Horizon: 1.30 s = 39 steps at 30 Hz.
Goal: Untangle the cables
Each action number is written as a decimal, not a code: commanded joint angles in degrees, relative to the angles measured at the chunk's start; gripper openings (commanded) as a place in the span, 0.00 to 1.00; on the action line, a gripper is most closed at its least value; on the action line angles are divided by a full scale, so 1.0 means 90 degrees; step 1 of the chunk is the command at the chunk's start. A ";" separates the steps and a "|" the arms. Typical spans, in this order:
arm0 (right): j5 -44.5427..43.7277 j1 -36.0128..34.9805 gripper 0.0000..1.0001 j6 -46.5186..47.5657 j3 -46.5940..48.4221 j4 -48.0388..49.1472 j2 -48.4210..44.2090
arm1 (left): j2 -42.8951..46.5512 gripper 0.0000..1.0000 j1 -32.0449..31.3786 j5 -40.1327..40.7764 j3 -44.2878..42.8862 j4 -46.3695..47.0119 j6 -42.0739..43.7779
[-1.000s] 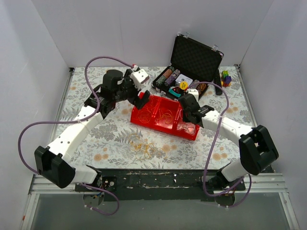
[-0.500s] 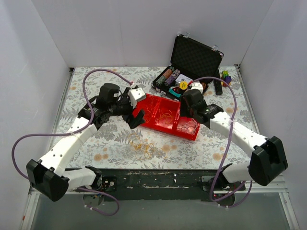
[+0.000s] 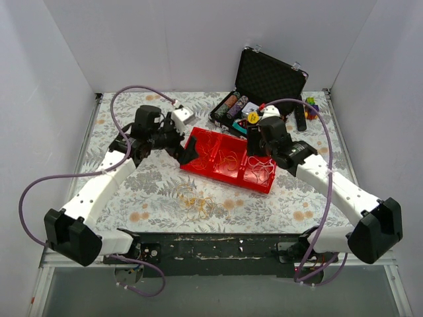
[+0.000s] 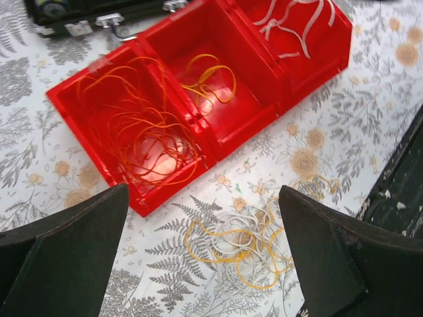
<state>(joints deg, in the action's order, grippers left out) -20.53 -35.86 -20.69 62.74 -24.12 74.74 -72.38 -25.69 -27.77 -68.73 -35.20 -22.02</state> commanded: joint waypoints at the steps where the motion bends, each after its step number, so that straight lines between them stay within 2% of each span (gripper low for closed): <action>1: 0.1933 -0.0146 0.69 0.1027 -0.0154 0.0814 -0.0697 | -0.0316 0.98 0.1006 -0.0546 -0.0361 0.0132 -0.0531; 4: 0.3071 -0.0682 0.71 0.1624 -0.0320 0.0971 -0.0775 | -0.0483 0.98 0.1769 -0.0820 -0.0245 0.0112 -0.0474; 8: 0.3199 -0.1746 0.73 0.1898 -0.0214 0.0845 -0.0415 | -0.0424 0.98 0.2385 -0.1171 0.0107 0.0259 -0.0483; 13: 0.3297 -0.2499 0.73 0.1811 -0.0272 0.0854 0.0093 | -0.0629 0.98 0.2698 -0.1504 0.0137 0.0016 -0.0298; 20: 0.3444 -0.2754 0.70 0.1537 -0.0632 0.1117 0.0709 | -0.0552 0.98 0.2708 -0.1835 0.0117 -0.0570 0.0404; 29: 0.3844 -0.2745 0.67 0.1254 -0.1219 0.2473 0.1060 | -0.0805 0.98 0.2708 -0.2383 -0.0273 -0.2269 0.1918; 34: 0.3874 -0.2754 0.63 0.1049 -0.1151 0.2856 0.1441 | -0.0786 0.98 0.2708 -0.2452 -0.0215 -0.2359 0.2163; 39: 0.3396 -0.2754 0.60 0.0717 -0.1073 0.2856 0.1578 | -0.0503 0.98 0.2708 -0.2149 0.0077 -0.2037 0.2251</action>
<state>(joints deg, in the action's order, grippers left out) 12.60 -60.45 -11.16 51.72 -2.22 88.31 -79.96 -1.50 -47.37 -69.12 -54.41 -4.60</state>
